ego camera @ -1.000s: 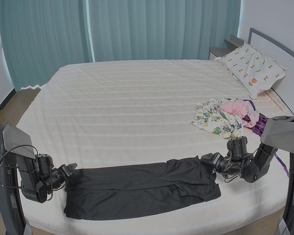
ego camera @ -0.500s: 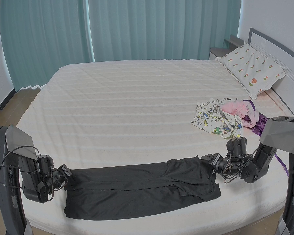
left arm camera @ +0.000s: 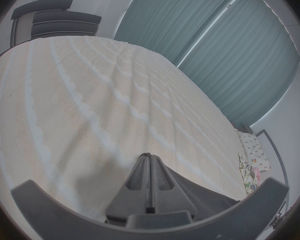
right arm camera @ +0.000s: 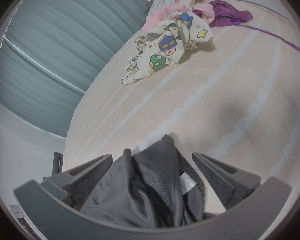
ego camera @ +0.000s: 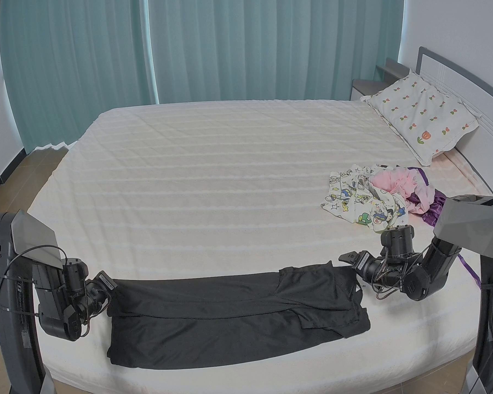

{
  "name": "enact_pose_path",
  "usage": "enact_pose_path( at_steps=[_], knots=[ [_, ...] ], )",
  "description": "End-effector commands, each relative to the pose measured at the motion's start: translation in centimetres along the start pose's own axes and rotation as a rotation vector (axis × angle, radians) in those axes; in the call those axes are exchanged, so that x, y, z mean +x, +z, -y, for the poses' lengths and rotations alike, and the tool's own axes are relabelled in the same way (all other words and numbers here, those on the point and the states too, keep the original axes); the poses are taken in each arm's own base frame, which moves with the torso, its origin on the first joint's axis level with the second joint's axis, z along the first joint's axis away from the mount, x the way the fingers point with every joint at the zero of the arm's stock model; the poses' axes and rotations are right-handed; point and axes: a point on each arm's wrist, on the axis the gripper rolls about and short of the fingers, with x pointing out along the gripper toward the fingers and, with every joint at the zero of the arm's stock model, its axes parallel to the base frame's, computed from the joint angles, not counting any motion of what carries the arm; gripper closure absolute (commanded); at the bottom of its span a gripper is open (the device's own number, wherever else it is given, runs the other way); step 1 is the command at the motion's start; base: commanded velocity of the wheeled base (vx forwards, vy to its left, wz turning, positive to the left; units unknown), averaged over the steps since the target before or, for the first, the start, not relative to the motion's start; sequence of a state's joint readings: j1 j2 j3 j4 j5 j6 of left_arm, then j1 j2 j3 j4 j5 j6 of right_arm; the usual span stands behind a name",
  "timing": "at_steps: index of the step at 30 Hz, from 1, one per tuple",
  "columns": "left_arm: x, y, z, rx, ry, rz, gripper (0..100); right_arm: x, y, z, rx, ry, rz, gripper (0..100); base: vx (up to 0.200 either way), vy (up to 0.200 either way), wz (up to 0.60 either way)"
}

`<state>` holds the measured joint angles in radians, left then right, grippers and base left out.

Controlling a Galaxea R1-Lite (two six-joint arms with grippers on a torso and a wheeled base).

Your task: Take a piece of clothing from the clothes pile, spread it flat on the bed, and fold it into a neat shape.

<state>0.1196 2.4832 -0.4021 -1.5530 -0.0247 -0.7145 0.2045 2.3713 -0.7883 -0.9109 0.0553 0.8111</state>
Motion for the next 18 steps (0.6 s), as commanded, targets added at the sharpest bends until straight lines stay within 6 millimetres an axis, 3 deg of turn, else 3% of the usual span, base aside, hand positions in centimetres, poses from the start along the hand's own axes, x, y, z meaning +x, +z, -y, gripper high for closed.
enact_pose_path(
  at_steps=[1, 11, 12, 18],
  knots=[
    [0.16, -0.11, -0.11, 0.000, -0.002, 0.003, 100, 1.05, 0.19, 0.08, 0.002, 0.016, -0.011, 0, 0.000, 0.000, 0.00],
    [0.19, -0.09, -0.09, 0.000, -0.003, 0.004, 100, 1.47, 0.34, -0.34, -0.001, 0.039, -0.052, 0, 0.000, 0.000, 0.00],
    [0.22, -0.04, -0.11, -0.003, -0.003, 0.006, 100, 1.50, 0.32, -0.41, -0.005, 0.032, -0.062, 100, 0.000, 0.000, 0.00],
    [0.17, -0.03, -0.09, -0.003, -0.003, 0.006, 100, 1.56, 0.47, -0.48, -0.083, 0.027, -0.066, 100, 0.000, 0.000, 0.00]
  ],
)
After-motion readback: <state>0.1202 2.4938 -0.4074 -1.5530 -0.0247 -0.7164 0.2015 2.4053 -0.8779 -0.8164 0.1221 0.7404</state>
